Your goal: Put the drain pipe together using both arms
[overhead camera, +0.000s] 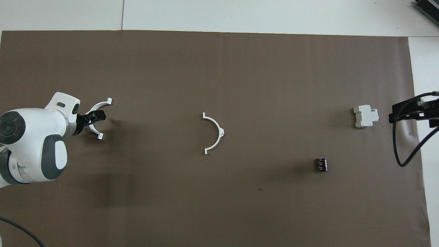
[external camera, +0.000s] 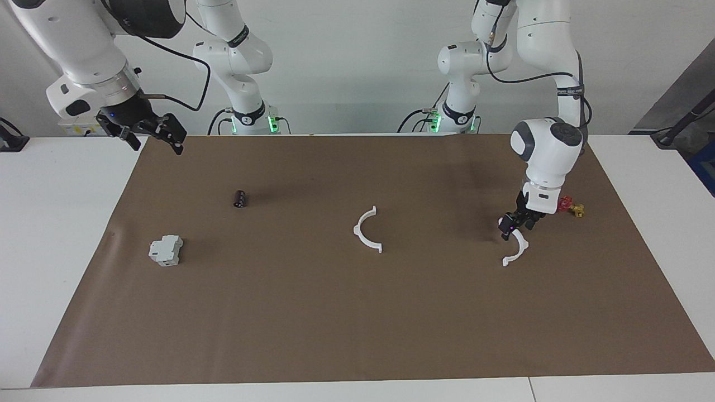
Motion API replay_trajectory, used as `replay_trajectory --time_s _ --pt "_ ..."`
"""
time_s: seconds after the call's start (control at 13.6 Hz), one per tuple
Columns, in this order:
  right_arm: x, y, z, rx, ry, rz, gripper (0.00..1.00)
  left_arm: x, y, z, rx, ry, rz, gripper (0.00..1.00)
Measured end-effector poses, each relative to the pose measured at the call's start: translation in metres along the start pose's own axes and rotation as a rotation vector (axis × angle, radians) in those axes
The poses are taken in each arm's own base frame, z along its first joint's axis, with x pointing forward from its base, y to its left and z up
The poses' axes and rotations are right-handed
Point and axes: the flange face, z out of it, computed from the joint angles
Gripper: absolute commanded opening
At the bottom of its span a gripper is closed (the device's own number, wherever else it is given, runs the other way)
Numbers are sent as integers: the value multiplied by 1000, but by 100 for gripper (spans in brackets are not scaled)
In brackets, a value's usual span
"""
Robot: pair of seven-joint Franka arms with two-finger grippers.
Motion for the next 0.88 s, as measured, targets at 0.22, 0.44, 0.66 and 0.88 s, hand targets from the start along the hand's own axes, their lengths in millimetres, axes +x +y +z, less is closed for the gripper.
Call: replay_trajectory --time_s 0.22,0.44,0.66,0.88 --pt "0 -5 -1 1 2 -26 100 0 0 0 0 0 -1 100" --pt "-2 -25 -7 -14 18 -73 100 0 -1 0 0 1 -3 87" --pt "-2 -32 -8 -20 26 -87 100 1 -1 0 0 3 -5 52" --pt "-1 -30 -9 -19 35 -83 100 1 -1 -1 -1 6 -8 8"
